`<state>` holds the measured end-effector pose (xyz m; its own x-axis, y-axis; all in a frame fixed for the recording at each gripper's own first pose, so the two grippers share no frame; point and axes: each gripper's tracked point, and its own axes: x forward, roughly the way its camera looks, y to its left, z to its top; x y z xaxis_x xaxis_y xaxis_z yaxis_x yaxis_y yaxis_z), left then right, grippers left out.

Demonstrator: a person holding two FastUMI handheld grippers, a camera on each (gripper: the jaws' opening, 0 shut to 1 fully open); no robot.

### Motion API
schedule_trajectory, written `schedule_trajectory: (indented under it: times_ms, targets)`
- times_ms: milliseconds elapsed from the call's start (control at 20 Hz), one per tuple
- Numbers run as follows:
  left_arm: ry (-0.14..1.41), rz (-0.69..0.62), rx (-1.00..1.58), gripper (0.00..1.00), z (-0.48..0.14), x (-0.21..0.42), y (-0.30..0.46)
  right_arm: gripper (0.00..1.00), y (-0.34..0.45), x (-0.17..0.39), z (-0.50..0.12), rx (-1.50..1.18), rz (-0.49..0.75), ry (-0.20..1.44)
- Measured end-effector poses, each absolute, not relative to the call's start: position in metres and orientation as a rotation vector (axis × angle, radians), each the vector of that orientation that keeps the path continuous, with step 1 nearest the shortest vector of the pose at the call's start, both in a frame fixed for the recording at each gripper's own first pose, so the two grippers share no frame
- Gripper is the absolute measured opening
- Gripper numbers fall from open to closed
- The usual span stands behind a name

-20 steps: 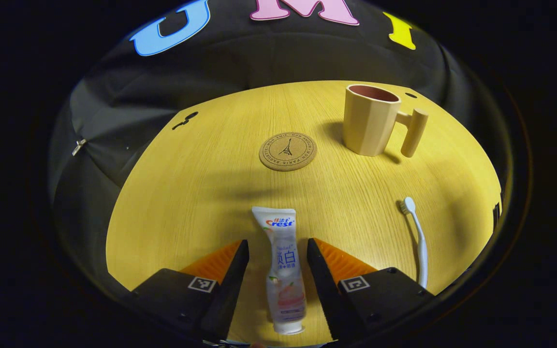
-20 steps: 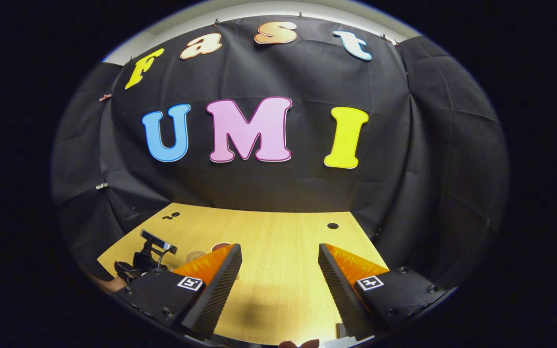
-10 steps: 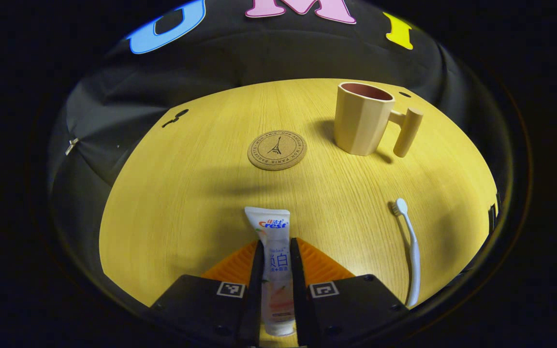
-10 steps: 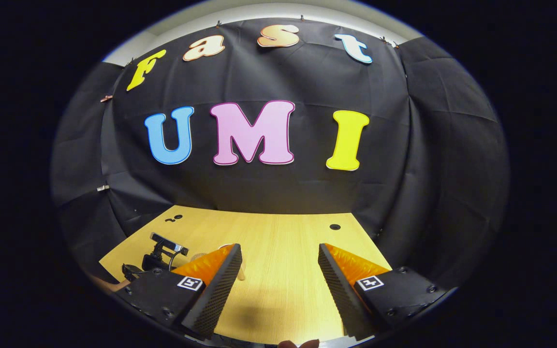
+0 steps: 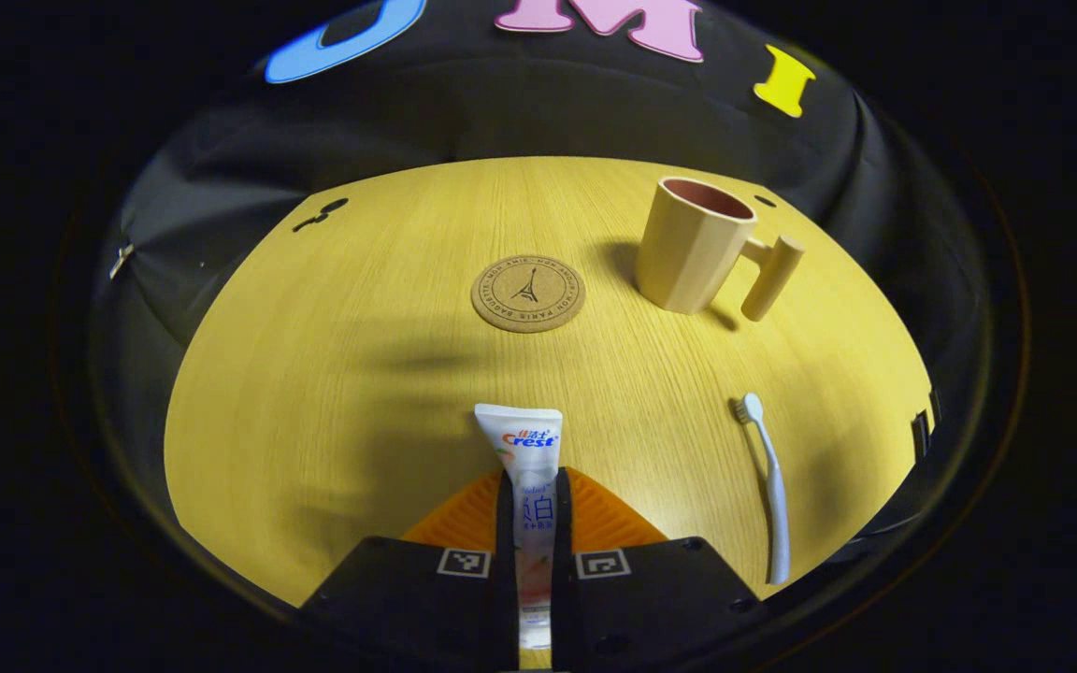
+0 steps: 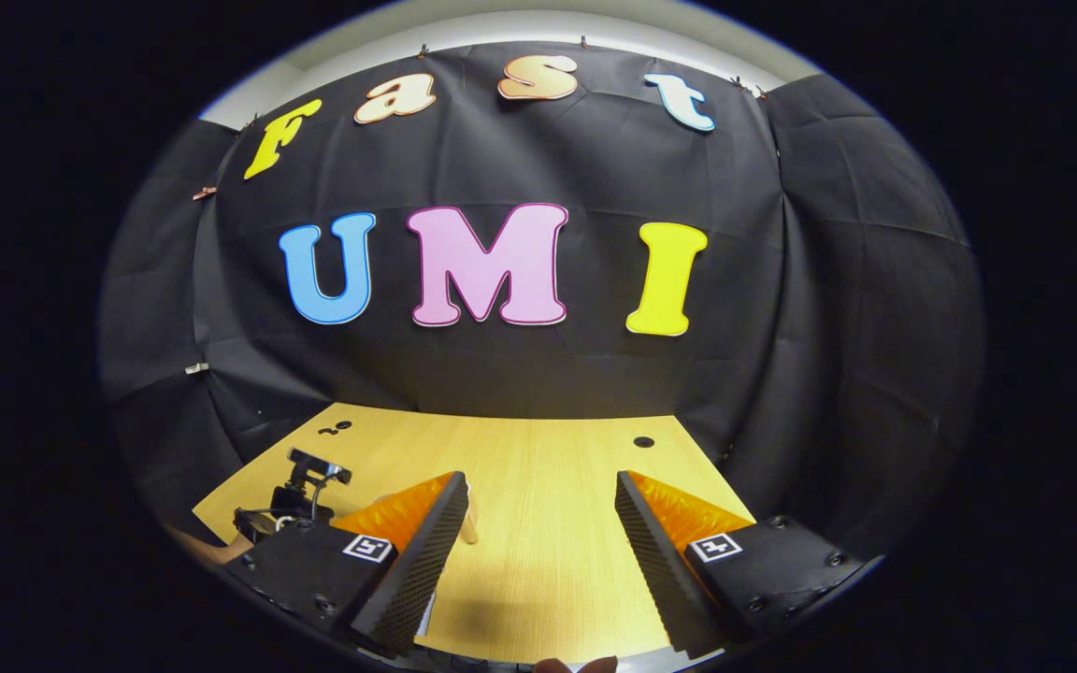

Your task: Put the toothbrush and toothpaste on the desktop into the cup, then pick up the cup and place it on the coaster on the desktop.

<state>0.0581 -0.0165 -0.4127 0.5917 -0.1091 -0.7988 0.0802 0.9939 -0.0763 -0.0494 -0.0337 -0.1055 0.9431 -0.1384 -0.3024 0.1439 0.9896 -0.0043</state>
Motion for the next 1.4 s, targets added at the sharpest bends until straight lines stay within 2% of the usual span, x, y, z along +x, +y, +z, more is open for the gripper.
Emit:
schedule_trajectory:
  times_ms: [400,450,500,600,950,1400]
  targets:
    - [0.712,-0.182,-0.087,0.18,-0.319,0.042,-0.010,0.98,0.001,-0.042,-0.137,0.050,-0.095,0.394]
    - [0.687,-0.185,-0.100,0.23,-0.309,0.039,-0.009,0.98,0.008,-0.039,-0.145,0.054,-0.082,0.415]
    - [0.668,-0.187,-0.113,0.19,-0.299,0.036,-0.008,0.98,0.013,-0.037,-0.155,0.056,-0.069,0.442]
    - [0.640,-0.187,-0.131,0.18,-0.282,0.029,-0.003,0.98,0.029,-0.036,-0.183,0.067,-0.041,0.517]
    - [0.596,-0.168,-0.150,0.19,-0.249,0.006,0.026,0.98,0.072,-0.044,-0.271,0.091,0.008,0.774]
    - [0.605,-0.154,-0.128,0.18,-0.247,-0.027,0.062,0.98,0.111,-0.046,-0.369,0.021,0.045,1.010]
